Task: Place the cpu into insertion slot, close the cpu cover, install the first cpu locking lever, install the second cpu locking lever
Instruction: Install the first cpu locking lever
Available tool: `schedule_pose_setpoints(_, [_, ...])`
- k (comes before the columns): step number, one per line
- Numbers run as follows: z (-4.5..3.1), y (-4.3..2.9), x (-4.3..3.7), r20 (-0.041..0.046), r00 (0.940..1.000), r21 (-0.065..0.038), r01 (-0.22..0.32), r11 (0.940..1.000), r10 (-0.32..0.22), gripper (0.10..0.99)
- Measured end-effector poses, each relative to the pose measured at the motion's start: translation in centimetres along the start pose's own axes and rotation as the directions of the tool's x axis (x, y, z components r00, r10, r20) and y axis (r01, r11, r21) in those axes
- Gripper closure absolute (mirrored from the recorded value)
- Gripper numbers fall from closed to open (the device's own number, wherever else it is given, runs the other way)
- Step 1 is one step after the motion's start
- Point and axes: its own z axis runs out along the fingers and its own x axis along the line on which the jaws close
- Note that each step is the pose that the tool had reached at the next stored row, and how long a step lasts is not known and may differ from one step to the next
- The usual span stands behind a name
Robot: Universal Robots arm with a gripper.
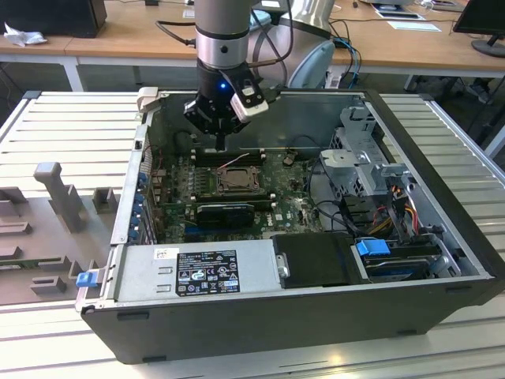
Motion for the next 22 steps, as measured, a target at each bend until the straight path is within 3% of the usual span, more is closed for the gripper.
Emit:
schedule_pose_setpoints(2, [0.04,0.0,-0.19,0.0,1.0,-0.027,0.0,0.9996,0.0,0.98])
schedule_pose_setpoints(3, [0.09,-0.01,-0.27,0.0002,1.0,-0.031,0.0,0.9995,0.0,0.98])
schedule_pose_setpoints(13, [1.67,0.07,-1.59,0.0003,1.0,-0.032,0.001,0.9995,-0.001,0.98])
schedule_pose_setpoints(17, [2.16,0.1,-1.71,0.01,0.9999,-0.032,0.008,0.9995,-0.007,0.98])
schedule_pose_setpoints(22, [2.74,0.33,-2.15,0.0109,0.9999,-0.032,0.008,0.9995,-0.007,0.98])
